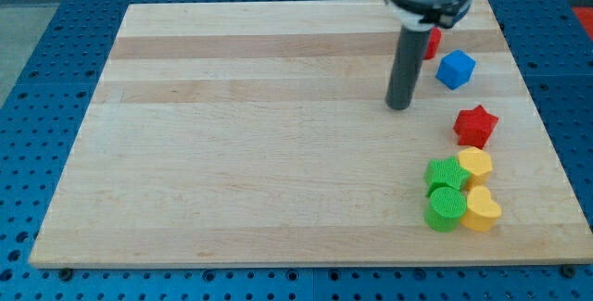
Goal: Move your arm towards the bottom right of the board
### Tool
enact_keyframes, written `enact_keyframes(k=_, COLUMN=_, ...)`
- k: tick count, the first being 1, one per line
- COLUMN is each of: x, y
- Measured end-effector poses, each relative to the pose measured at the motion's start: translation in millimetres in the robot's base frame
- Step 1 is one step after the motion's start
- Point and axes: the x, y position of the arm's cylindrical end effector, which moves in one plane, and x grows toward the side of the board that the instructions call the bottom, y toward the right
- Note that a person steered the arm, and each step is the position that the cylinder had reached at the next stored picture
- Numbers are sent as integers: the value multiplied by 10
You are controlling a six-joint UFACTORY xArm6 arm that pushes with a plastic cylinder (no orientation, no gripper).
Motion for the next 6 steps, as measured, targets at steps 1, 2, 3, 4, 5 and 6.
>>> enact_keyframes(k=1, x=427, y=-293)
enact_keyframes(k=2, x=918, y=-223)
enact_keyframes(k=3, x=1359, y=-148)
enact_keyframes(k=4, x=1870, y=-112)
enact_keyframes(k=5, x=1930, y=-57)
enact_keyframes(k=6, x=1929, y=377)
